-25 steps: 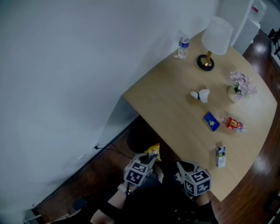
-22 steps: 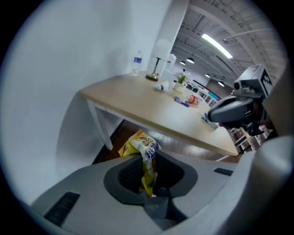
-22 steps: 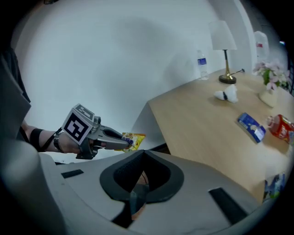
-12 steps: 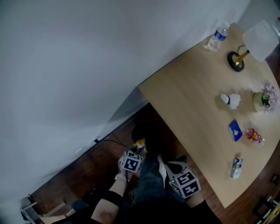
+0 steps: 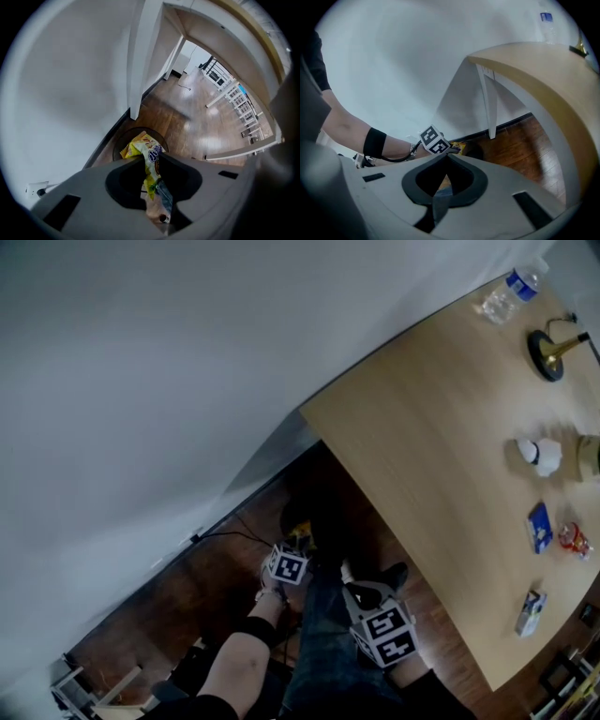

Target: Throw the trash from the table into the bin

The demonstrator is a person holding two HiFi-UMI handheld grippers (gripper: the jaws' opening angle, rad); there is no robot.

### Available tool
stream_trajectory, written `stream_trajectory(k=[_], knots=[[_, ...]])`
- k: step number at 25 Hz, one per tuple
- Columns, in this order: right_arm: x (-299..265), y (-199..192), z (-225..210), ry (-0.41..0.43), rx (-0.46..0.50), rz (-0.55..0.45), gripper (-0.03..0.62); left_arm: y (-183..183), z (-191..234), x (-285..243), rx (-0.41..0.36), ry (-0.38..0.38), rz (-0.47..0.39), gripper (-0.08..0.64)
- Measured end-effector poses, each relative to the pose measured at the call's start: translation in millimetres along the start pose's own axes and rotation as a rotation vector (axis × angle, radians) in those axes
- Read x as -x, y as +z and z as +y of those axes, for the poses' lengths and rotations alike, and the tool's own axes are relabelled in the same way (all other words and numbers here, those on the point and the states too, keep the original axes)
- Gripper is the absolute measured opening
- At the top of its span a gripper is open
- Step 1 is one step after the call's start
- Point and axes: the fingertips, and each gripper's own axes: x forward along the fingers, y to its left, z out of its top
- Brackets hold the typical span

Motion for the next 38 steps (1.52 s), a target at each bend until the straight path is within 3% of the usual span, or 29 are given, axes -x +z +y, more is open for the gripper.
stream_trajectory(k=[7, 8, 9, 10, 18, 20, 26, 31, 38], knots=[[-25, 1, -12, -0.022, -0.042, 0.009, 0.005, 6, 15, -29, -0.054, 0.027, -0.005, 0.101], [-28, 2, -13, -0.027, -0.042, 0.007, 0.005, 4, 14, -33, -0.052, 0.013, 0.004, 0.164], [-31, 3, -14, -0.030, -0.043, 0.005, 0.005, 1, 13, -37, -0.047, 0.001, 0.015, 0.278], [-33, 3, -13, -0.029, -0.046, 0.003, 0.005, -1, 13, -40, -0.041, -0.009, 0.025, 0.315], [-35, 4, 3, 0.002, -0.029, 0.002, 0.005, -1, 9, -22, -0.063, -0.016, 0.026, 0.316], [-29, 7, 6, 0.008, -0.025, -0.007, 0.005, 2, 4, -8, -0.068, -0.022, 0.015, 0.293], [12, 15, 6, 0.006, -0.020, -0.051, 0.005, 45, -31, 91, -0.087, -0.039, -0.094, 0.015], [75, 27, 5, -0.015, -0.050, -0.124, 0.005, 82, -92, 198, -0.128, -0.123, -0.200, 0.000], [184, 10, 0, -0.106, -0.104, -0.255, 0.005, 103, -200, 299, -0.298, -0.214, -0.242, 0.000]])
